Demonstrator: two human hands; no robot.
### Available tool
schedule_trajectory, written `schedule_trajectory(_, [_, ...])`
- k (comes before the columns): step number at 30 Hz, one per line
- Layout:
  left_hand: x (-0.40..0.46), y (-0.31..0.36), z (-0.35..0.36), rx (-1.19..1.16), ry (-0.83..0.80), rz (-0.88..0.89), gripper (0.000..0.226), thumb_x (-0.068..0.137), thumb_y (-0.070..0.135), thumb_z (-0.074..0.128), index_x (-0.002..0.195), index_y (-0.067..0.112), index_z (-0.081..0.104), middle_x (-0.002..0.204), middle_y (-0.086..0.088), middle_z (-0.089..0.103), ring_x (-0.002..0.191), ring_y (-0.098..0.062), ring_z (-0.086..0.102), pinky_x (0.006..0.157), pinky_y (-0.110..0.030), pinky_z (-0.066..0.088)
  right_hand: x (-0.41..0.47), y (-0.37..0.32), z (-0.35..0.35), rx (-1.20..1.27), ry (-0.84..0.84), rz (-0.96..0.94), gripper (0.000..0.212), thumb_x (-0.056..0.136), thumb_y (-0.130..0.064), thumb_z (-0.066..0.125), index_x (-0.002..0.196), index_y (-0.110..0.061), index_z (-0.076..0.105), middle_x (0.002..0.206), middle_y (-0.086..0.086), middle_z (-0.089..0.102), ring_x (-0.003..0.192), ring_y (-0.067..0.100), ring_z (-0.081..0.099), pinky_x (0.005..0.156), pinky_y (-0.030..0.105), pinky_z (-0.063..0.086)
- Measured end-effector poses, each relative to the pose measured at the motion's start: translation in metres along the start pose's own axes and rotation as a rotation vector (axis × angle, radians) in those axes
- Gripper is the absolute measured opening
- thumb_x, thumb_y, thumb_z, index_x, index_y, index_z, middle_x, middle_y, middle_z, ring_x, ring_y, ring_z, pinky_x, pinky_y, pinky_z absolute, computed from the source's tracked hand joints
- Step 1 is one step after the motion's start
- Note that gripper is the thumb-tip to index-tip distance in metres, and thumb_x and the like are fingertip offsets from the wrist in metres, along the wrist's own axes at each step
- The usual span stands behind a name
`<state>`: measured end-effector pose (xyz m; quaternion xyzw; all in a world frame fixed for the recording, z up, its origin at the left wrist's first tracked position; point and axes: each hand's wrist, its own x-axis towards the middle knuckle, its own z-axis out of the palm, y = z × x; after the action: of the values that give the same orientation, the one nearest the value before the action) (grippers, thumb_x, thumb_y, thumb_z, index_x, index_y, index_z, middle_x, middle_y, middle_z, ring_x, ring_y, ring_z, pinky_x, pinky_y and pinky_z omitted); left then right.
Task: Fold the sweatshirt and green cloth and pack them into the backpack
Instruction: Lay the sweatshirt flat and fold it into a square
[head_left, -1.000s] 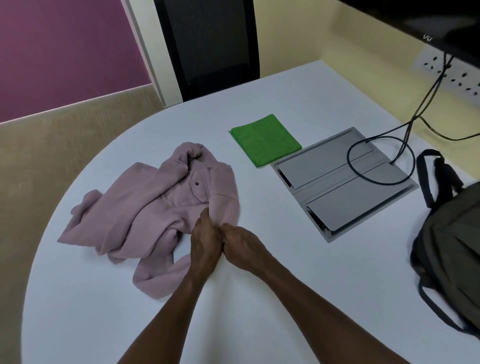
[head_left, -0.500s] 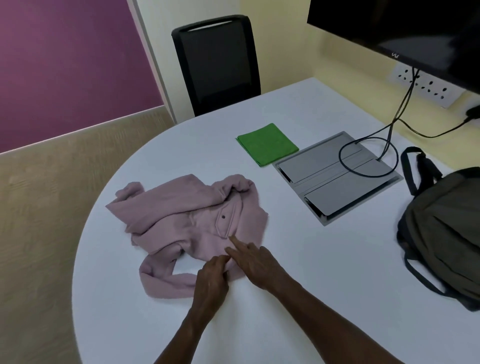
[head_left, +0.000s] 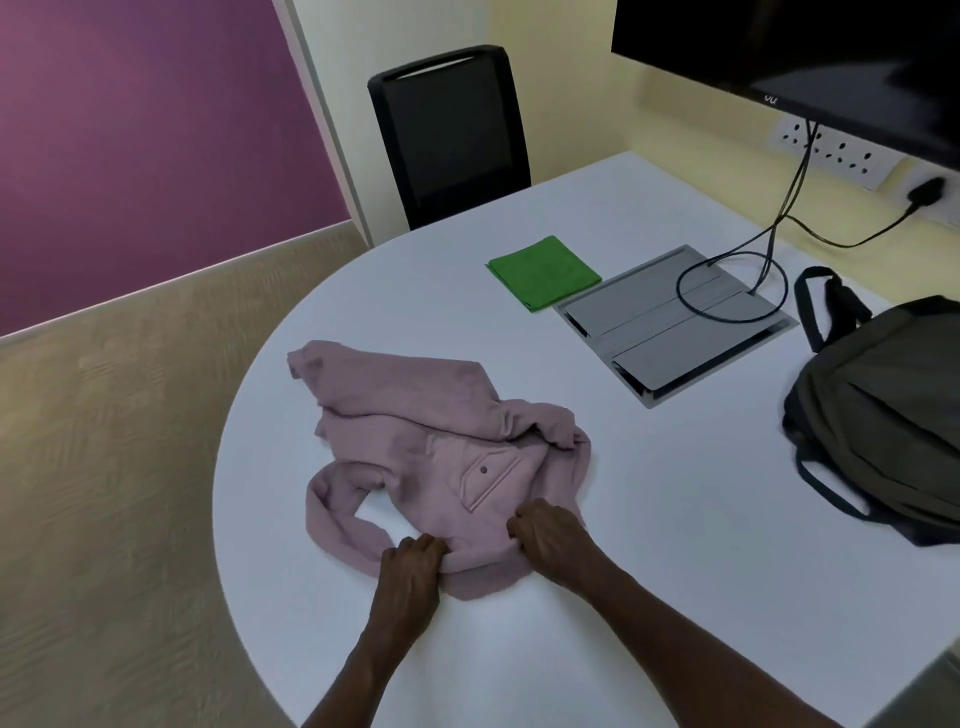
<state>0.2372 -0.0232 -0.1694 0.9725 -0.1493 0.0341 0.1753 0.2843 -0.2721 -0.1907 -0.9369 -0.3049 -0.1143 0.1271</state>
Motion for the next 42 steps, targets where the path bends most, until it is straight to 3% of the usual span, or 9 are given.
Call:
schedule_trajectory(6, [-0.033,0.015,0.013,-0.004,-0.033,0.101,0.047,0.067,0.023,0.074,0.111,0.009,0.065,0.105,-0.009,0.069,0.095,-0.025,0.064,0.081,-0.039,0.053,-0.013,-0.058,-0.016,0.408,-0.354,0.173,0.023,0.084,-0.014,0.049,0.085,-0.005,0.070,0.081,0.013,0.067,0.071,0.031,0.063,0.061,0.032,0.052])
schedule_trajectory(9, [-0.041,0.029,0.010,-0.002,-0.060,0.112,0.024,0.077,0.022,0.053,0.091,0.016,0.071,0.092,0.000,0.070,0.083,-0.022,0.066,0.075,-0.035,0.049,-0.011,-0.062,-0.031,0.570,-0.566,0.233,0.025,0.082,-0.011,0.058,0.096,-0.003,0.076,0.093,0.014,0.074,0.083,0.028,0.067,0.071,0.025,0.044])
schedule_trajectory(17, [-0.072,0.000,-0.008,-0.073,0.028,-0.026,0.024,0.085,0.014,0.041,0.076,0.021,0.062,0.073,0.006,0.062,0.067,-0.017,0.058,0.067,-0.031,0.039,-0.022,-0.021,-0.054,0.440,0.096,1.048,0.024,0.081,-0.006,0.064,0.104,-0.007,0.066,0.103,0.015,0.063,0.098,0.034,0.062,0.083,0.038,0.049])
schedule_trajectory(24, [-0.097,-0.014,-0.021,0.036,0.114,-0.425,0.031,0.079,0.003,0.059,0.110,-0.002,0.061,0.111,-0.022,0.060,0.099,-0.040,0.056,0.083,-0.048,0.049,-0.019,-0.018,-0.056,0.881,-0.258,1.274,0.076,0.085,-0.044,0.073,0.143,-0.005,0.044,0.141,0.014,0.052,0.124,0.029,0.053,0.100,0.038,0.044])
schedule_trajectory(27, [-0.104,0.013,-0.021,-0.192,0.094,-0.787,0.054,0.078,0.005,0.066,0.128,-0.005,0.046,0.134,-0.027,0.042,0.120,-0.048,0.040,0.097,-0.057,0.040,-0.016,-0.037,-0.054,0.972,-0.289,1.279,0.044,0.085,-0.044,0.072,0.099,-0.003,0.063,0.102,0.012,0.065,0.081,0.021,0.061,0.068,0.032,0.048])
schedule_trajectory(30, [-0.100,0.042,-0.022,-0.381,0.120,-0.942,0.065,0.081,0.008,0.065,0.138,-0.001,0.034,0.148,-0.021,0.026,0.132,-0.046,0.029,0.104,-0.060,0.035,-0.016,-0.047,-0.046,0.991,-0.164,1.332,0.034,0.080,-0.036,0.079,0.074,-0.006,0.064,0.087,0.014,0.070,0.074,0.025,0.066,0.072,0.040,0.057])
schedule_trajectory(34, [-0.097,0.064,-0.012,-0.698,0.069,-1.264,0.070,0.086,0.028,0.070,0.138,-0.004,0.036,0.134,-0.023,0.044,0.119,-0.043,0.048,0.094,-0.046,0.046,-0.012,-0.053,-0.055,0.996,-0.135,1.399,0.046,0.076,-0.044,0.076,0.092,-0.001,0.067,0.092,0.016,0.070,0.088,0.032,0.068,0.077,0.048,0.061])
schedule_trajectory(37, [-0.098,0.080,-0.004,-1.317,-0.066,-1.473,0.058,0.092,0.042,0.061,0.134,0.003,0.051,0.112,-0.023,0.064,0.108,-0.039,0.062,0.072,-0.035,0.048,-0.006,-0.058,-0.072,1.107,-0.125,1.448,0.034,0.083,-0.030,0.071,0.097,0.000,0.065,0.098,0.020,0.069,0.090,0.035,0.067,0.072,0.048,0.061])
schedule_trajectory(42, [-0.091,0.086,-0.004,-1.743,0.062,-1.493,0.046,0.093,0.024,0.068,0.133,0.004,0.055,0.124,-0.017,0.063,0.109,-0.023,0.065,0.094,-0.037,0.051,-0.016,-0.056,-0.102,1.544,-0.009,1.520,0.020,0.086,-0.004,0.061,0.105,0.002,0.062,0.101,0.020,0.067,0.087,0.032,0.066,0.074,0.045,0.059])
